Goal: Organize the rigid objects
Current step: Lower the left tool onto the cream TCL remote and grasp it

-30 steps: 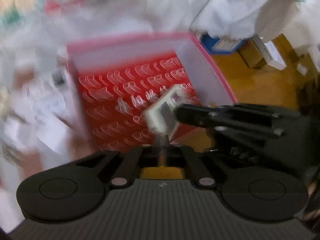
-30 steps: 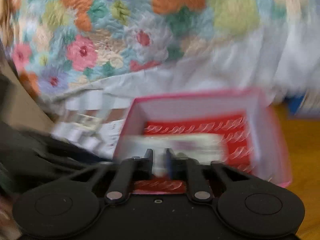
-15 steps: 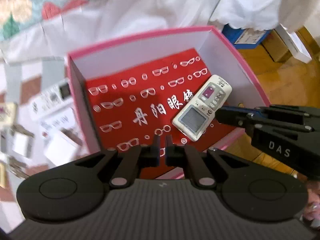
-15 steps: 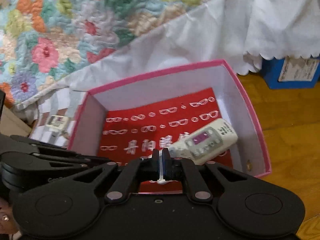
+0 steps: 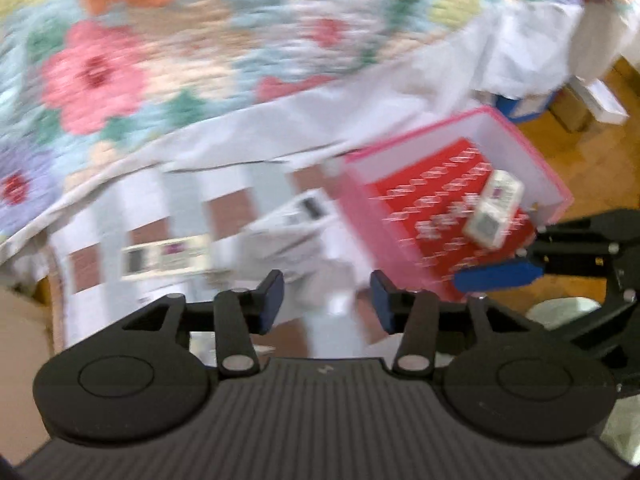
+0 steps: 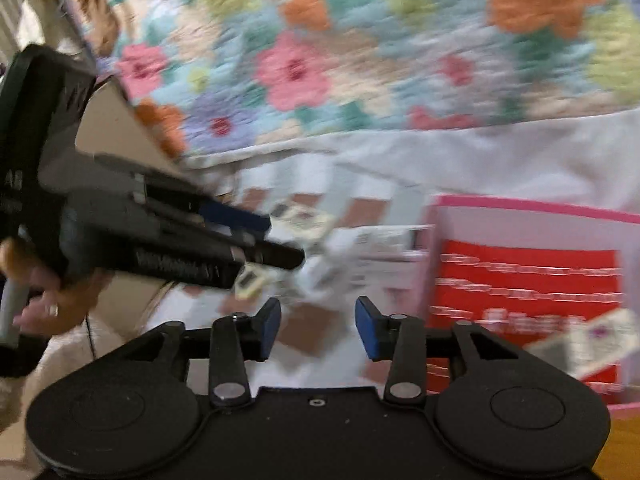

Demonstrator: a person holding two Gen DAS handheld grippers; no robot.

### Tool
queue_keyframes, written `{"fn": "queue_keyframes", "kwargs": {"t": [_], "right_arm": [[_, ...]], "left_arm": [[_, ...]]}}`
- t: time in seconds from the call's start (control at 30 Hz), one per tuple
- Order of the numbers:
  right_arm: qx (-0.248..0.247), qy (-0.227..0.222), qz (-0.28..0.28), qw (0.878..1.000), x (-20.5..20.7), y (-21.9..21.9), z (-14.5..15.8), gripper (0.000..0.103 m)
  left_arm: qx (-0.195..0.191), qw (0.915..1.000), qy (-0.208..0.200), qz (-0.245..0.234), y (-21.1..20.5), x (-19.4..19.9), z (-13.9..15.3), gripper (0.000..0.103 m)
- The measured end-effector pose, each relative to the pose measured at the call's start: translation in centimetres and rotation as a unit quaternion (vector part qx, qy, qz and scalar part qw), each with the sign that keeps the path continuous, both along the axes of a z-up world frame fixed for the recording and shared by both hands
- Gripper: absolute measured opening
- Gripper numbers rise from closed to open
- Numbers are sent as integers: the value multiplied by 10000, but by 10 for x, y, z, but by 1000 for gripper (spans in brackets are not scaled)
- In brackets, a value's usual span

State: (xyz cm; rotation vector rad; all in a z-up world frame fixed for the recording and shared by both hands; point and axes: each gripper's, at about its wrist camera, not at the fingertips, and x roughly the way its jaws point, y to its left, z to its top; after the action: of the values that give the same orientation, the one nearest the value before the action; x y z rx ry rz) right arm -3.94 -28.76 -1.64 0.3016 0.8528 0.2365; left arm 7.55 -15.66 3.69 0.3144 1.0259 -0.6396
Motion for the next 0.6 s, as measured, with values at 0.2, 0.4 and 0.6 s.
{"fn": "queue_keyframes", "kwargs": {"t": [0.2, 0.4, 0.6], "right_arm": [[-111, -6, 749, 9971, 49, 69, -25, 67], [-303, 44, 977, 9947, 88, 126, -63, 69], [27, 637, 556, 9964, 117, 147, -117, 69]], "left_arm": [[-86, 9970, 202, 744, 91, 47, -26, 69], [-110, 9876, 617, 1442, 150, 91, -91, 70], [69, 9739, 1031, 2019, 187, 120, -159, 70]]}}
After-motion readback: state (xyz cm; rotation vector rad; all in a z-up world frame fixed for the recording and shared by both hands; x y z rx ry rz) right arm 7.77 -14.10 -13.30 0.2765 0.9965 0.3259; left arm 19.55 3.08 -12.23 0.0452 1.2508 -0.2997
